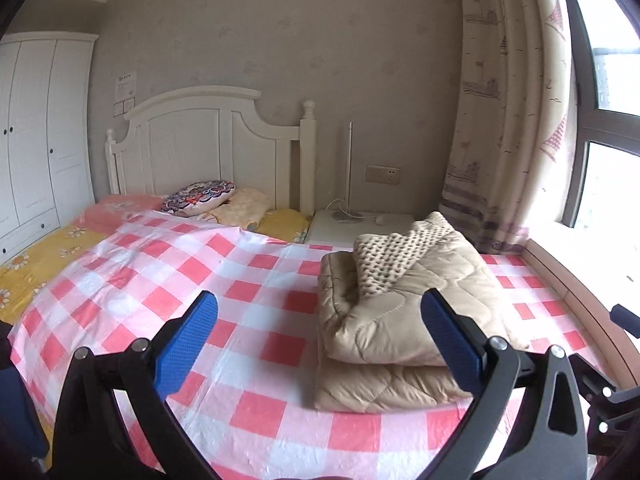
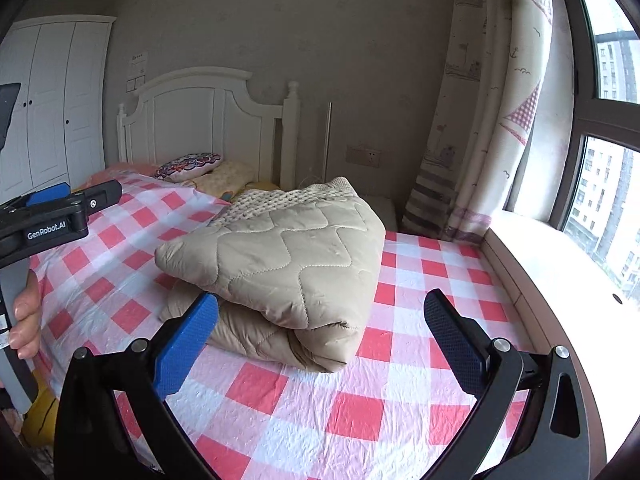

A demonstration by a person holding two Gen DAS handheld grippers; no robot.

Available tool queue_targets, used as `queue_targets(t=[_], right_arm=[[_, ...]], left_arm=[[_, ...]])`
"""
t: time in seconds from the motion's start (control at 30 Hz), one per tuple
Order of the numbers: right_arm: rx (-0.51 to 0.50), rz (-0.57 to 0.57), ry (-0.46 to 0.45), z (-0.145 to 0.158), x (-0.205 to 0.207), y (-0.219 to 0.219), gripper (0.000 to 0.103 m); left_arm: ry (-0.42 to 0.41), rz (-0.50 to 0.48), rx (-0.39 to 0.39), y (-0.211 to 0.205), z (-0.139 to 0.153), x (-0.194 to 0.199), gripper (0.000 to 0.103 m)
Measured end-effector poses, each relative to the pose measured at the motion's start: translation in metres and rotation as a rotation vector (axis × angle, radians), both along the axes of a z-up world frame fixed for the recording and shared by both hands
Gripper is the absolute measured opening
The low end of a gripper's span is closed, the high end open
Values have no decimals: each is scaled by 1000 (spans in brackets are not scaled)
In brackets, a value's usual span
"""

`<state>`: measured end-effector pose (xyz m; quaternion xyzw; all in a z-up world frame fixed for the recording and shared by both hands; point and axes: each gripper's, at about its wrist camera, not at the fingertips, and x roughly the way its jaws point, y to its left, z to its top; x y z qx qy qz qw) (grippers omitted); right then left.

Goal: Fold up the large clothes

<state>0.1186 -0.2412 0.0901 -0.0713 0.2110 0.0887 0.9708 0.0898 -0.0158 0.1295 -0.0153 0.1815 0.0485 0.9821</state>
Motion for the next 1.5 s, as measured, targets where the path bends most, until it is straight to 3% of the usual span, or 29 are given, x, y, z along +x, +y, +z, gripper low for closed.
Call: queue_targets(t=[0.23,1.5], right_arm=[[-1,21,-17,6,-16,9,99],[-7,30,-4,1,-15,16,99]], left_arm=[[-28,18,64,-9,6,-20,101],[-7,-30,61,-16,-1,-22,101]])
